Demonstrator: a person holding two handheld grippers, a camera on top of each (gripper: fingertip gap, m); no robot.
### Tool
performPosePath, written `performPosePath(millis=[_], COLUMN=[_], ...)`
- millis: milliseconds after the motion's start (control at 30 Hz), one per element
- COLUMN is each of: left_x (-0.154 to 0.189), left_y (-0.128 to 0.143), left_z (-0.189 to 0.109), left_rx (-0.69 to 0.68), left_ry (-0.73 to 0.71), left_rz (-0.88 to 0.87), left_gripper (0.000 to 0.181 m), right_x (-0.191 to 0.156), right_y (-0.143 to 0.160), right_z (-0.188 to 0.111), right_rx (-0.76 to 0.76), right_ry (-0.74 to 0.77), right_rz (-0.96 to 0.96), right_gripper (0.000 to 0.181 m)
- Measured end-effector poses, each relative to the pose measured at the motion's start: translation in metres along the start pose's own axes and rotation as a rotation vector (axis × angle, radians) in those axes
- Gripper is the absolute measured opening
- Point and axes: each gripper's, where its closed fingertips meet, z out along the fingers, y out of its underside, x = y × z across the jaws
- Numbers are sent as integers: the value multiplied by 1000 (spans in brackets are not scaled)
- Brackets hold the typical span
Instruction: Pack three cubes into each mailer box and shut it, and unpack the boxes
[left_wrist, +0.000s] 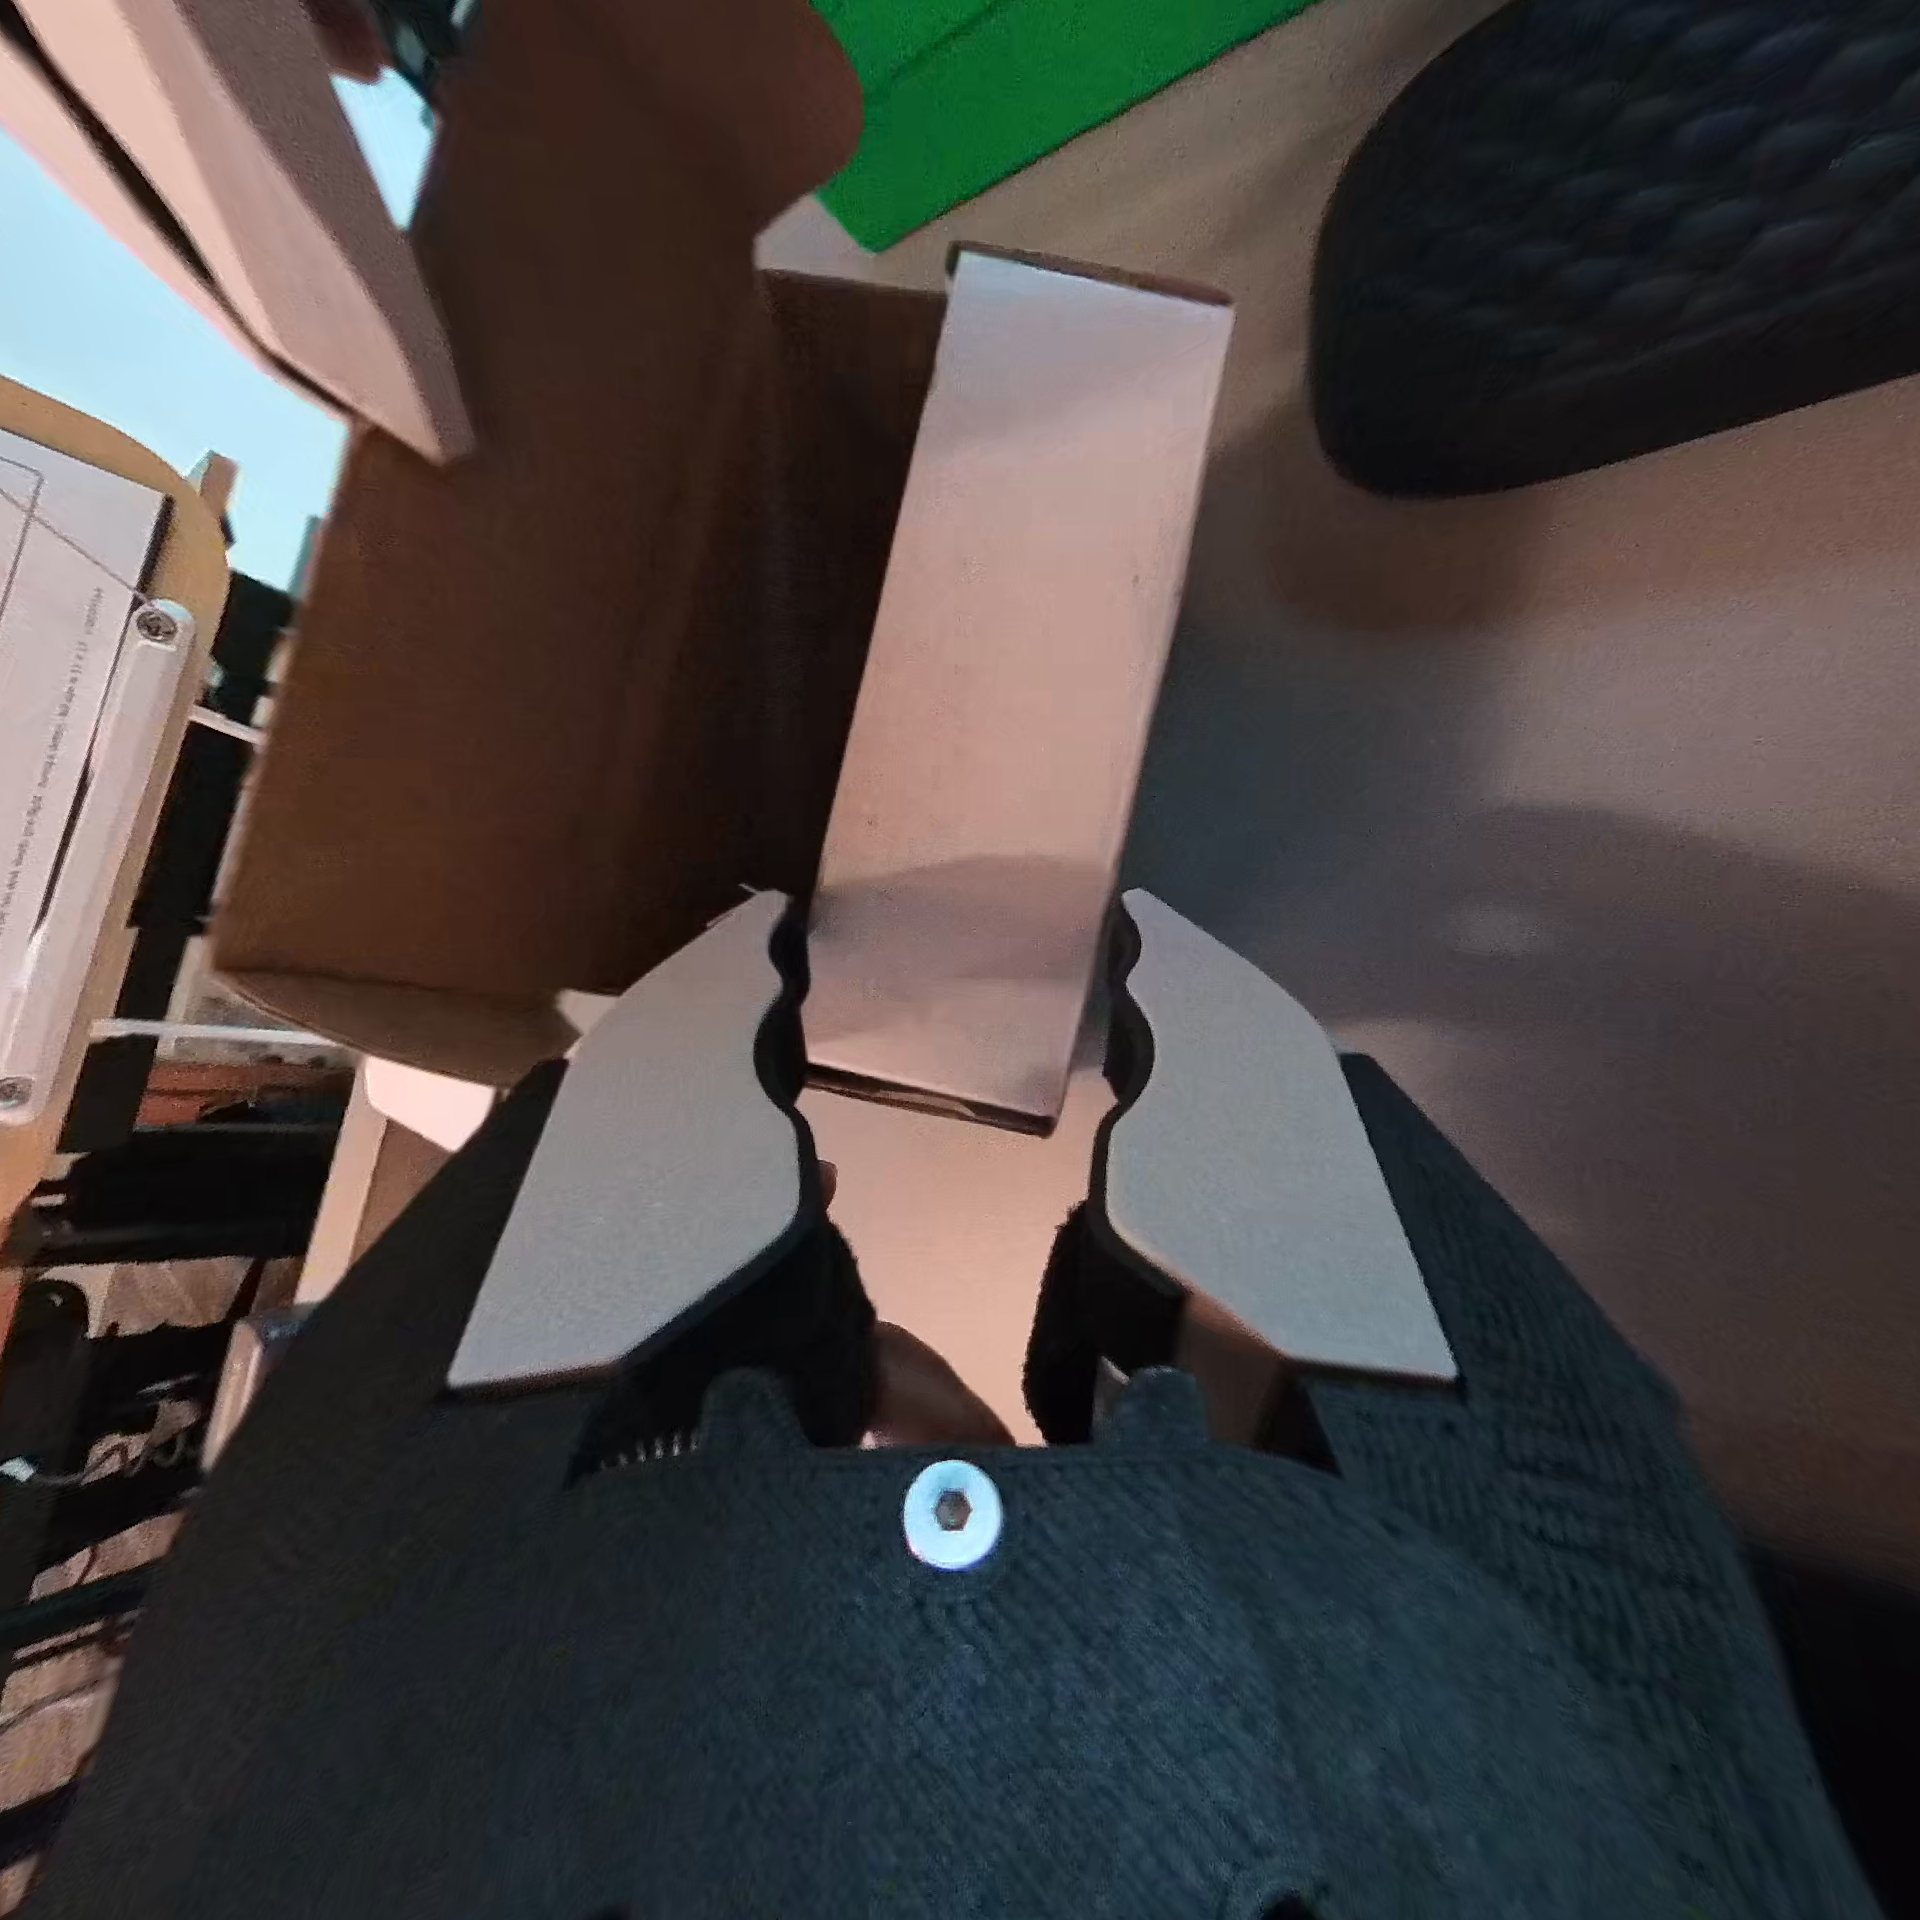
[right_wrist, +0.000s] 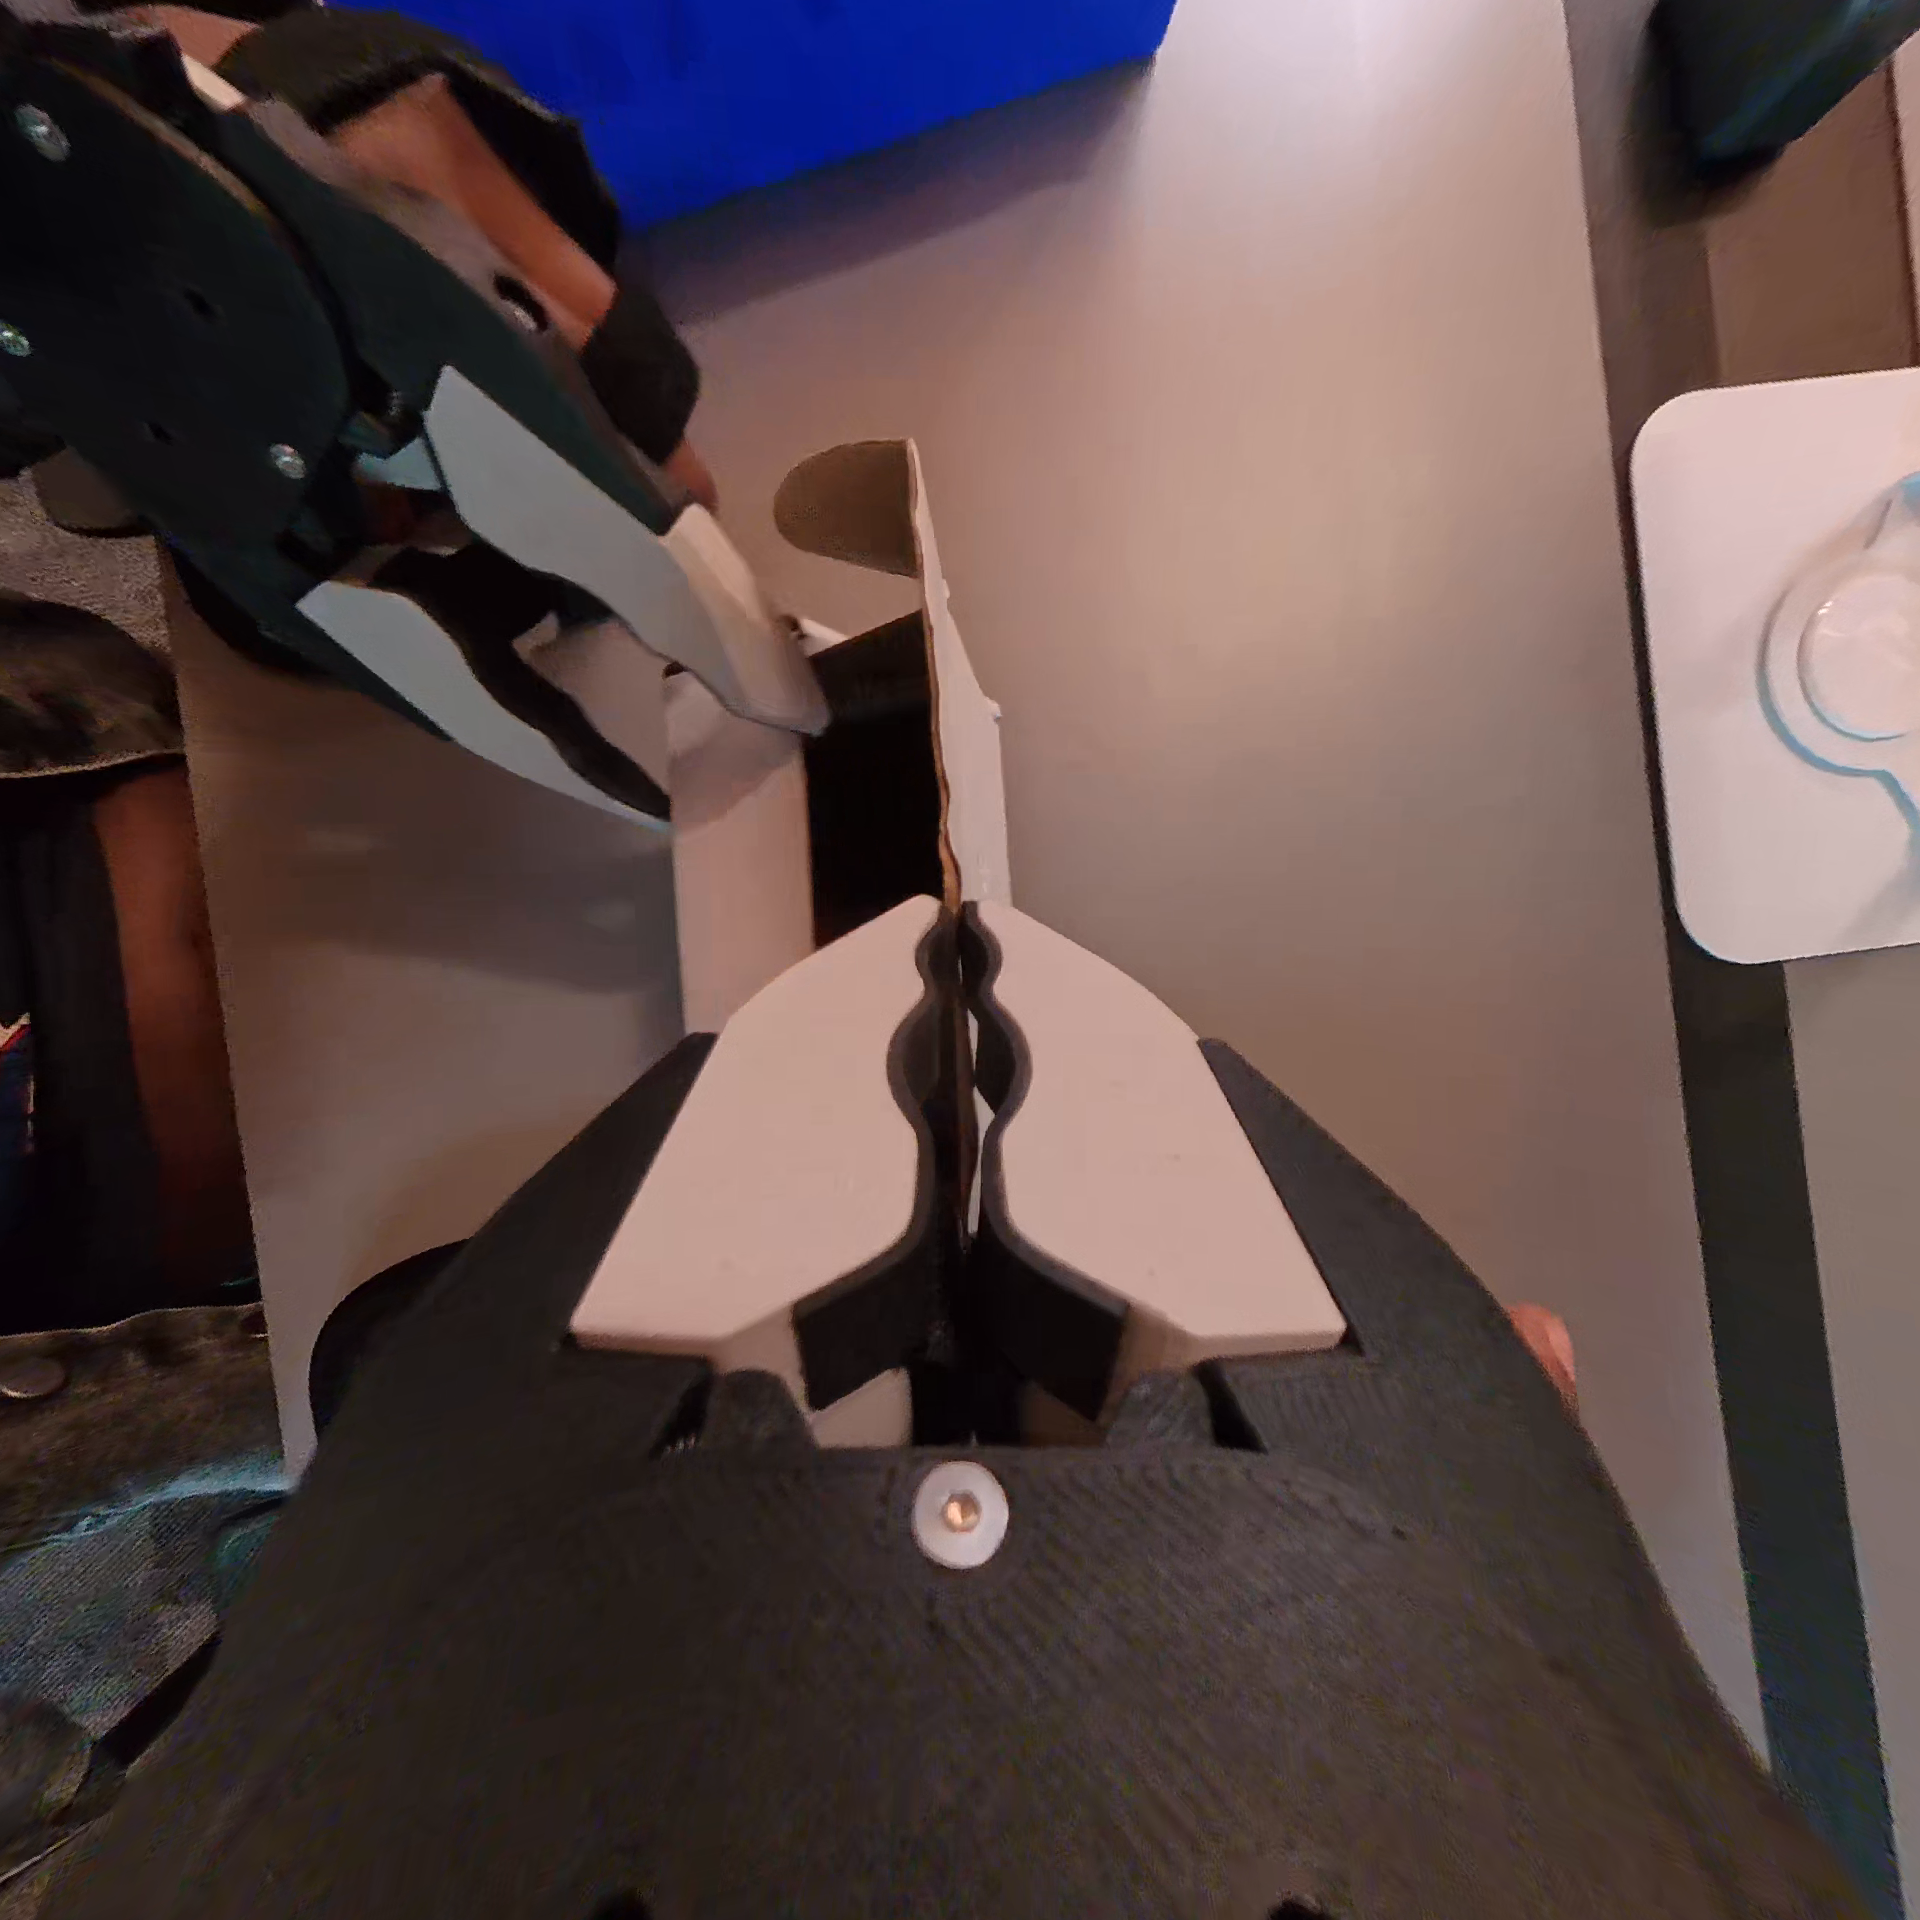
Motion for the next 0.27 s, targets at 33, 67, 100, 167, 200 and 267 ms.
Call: performPosePath(millis=[33, 67, 100, 167, 200, 267], left_x=[5, 9, 12, 26, 36, 54], left_y=[0, -1, -2, -5, -4, 6], left_z=[-3, -5, -7, -11, -12, -9], left_rx=[7, 17, 30, 58, 57, -8], left_ry=[14, 23, 28, 88, 134, 207], left_rz=[0, 0, -2, -10, -15, 2], left_gripper=[54, 52, 45, 38, 35, 33], right_x=[1, 3, 4, 7, 9, 15], right_y=[-1, -2, -3, -8, -11, -15], right_z=[-2, -4, -5, -9, -11, -12], right_rx=[5, 10, 16, 41, 55, 73], right_ry=[8, 16, 24, 49, 68, 113], right_rz=[-1, 1, 1, -8, -14, -28], right_gripper=[1, 1, 1, 2, 2, 2])
